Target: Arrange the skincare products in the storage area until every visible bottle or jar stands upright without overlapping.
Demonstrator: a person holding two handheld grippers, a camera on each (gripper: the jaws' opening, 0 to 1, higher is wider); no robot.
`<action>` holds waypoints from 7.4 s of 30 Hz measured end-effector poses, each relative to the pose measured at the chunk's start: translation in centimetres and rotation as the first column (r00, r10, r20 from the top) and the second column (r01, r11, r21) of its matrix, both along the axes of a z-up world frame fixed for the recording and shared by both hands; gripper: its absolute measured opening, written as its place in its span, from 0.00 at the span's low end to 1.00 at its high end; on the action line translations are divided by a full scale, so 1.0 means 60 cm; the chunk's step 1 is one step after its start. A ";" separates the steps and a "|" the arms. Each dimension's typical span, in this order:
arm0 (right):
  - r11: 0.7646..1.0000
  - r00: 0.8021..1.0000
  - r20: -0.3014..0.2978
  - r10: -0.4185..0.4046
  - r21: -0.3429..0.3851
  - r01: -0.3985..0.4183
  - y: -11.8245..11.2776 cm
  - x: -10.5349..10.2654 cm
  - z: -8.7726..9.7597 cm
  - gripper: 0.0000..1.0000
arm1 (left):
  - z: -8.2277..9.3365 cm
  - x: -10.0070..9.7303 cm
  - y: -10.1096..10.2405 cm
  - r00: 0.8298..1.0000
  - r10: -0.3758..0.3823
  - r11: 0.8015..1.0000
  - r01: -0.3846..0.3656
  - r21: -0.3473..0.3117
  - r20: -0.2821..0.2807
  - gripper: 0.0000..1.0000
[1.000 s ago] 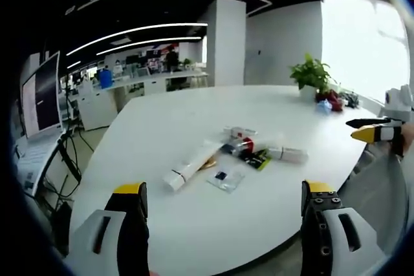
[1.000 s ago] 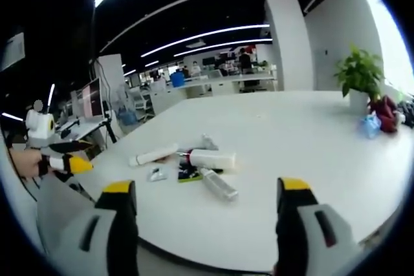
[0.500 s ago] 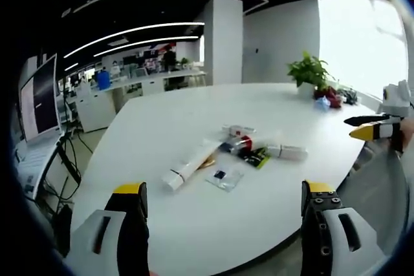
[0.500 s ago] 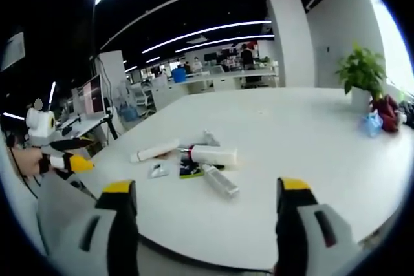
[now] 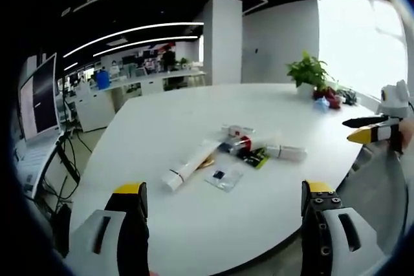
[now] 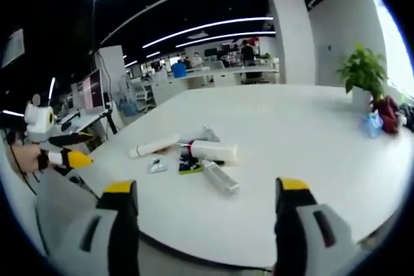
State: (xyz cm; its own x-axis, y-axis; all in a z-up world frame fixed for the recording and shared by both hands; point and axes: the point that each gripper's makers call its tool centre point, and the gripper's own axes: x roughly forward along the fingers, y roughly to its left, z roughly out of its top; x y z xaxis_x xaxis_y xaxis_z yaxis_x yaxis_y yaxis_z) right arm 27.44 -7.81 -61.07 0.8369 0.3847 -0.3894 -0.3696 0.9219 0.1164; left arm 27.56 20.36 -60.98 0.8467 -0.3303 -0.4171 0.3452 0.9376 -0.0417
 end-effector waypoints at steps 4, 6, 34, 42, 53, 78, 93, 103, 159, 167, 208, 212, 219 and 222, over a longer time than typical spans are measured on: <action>1.000 1.000 -0.005 0.004 -0.003 -0.004 0.002 0.000 0.000 0.88 | 0.000 0.001 0.001 1.000 0.003 1.000 -0.003 -0.009 -0.004 0.97; 1.000 1.000 -0.020 0.006 0.004 -0.006 0.003 0.000 -0.002 0.89 | -0.001 0.001 0.001 1.000 0.001 1.000 -0.001 -0.007 -0.006 0.97; 0.969 0.971 -0.090 0.221 -0.088 -0.229 0.033 0.090 -0.019 0.84 | 0.001 0.002 0.001 1.000 0.002 1.000 -0.002 -0.010 0.001 0.95; 0.922 0.935 -0.098 0.342 -0.160 -0.354 0.046 0.142 -0.015 0.82 | -0.001 0.002 0.005 1.000 0.011 1.000 -0.012 -0.024 -0.010 0.95; 0.837 0.859 -0.152 0.489 -0.194 -0.511 0.084 0.187 -0.021 0.83 | -0.010 -0.002 0.011 0.998 0.022 0.998 -0.025 -0.051 -0.063 0.97; 0.583 0.655 -0.303 0.692 -0.300 -0.755 0.179 0.271 -0.095 0.66 | -0.015 -0.002 0.012 0.997 0.018 0.997 -0.024 -0.073 -0.080 0.97; 0.451 0.566 -0.398 0.722 -0.349 -0.821 0.207 0.299 -0.161 0.45 | -0.018 -0.002 0.013 0.996 0.020 0.997 -0.027 -0.079 -0.084 0.97; 0.308 0.472 -0.479 0.740 -0.382 -0.871 0.225 0.303 -0.186 0.35 | -0.015 0.000 0.018 0.997 0.037 0.996 -0.043 -0.080 -0.073 0.96; 0.189 0.423 -0.511 0.749 -0.447 -0.874 0.146 0.301 -0.096 0.28 | -0.014 -0.002 0.015 0.998 0.012 0.999 -0.014 -0.048 -0.054 0.93; 0.385 0.516 -0.402 0.756 -0.365 -0.848 0.111 0.306 -0.066 0.28 | -0.012 -0.002 0.013 0.998 0.009 0.999 -0.012 -0.051 -0.058 0.93; 0.702 0.723 -0.184 0.666 -0.174 -0.691 0.029 0.307 -0.039 0.33 | -0.023 -0.005 0.011 0.997 0.002 1.000 -0.003 -0.013 -0.081 0.92; 0.794 0.807 -0.091 0.583 -0.146 -0.590 0.028 0.309 -0.015 0.35 | -0.022 -0.005 0.011 0.997 0.001 1.000 -0.002 -0.013 -0.077 0.92; 0.906 0.914 0.021 0.405 -0.142 -0.398 0.015 0.285 0.003 0.41 | -0.020 -0.006 0.009 0.998 -0.004 1.000 0.003 -0.007 -0.070 0.92; 0.959 0.959 0.079 0.274 -0.096 -0.266 0.011 0.283 0.016 0.42 | -0.020 -0.006 0.009 0.998 -0.005 1.000 0.005 -0.006 -0.069 0.92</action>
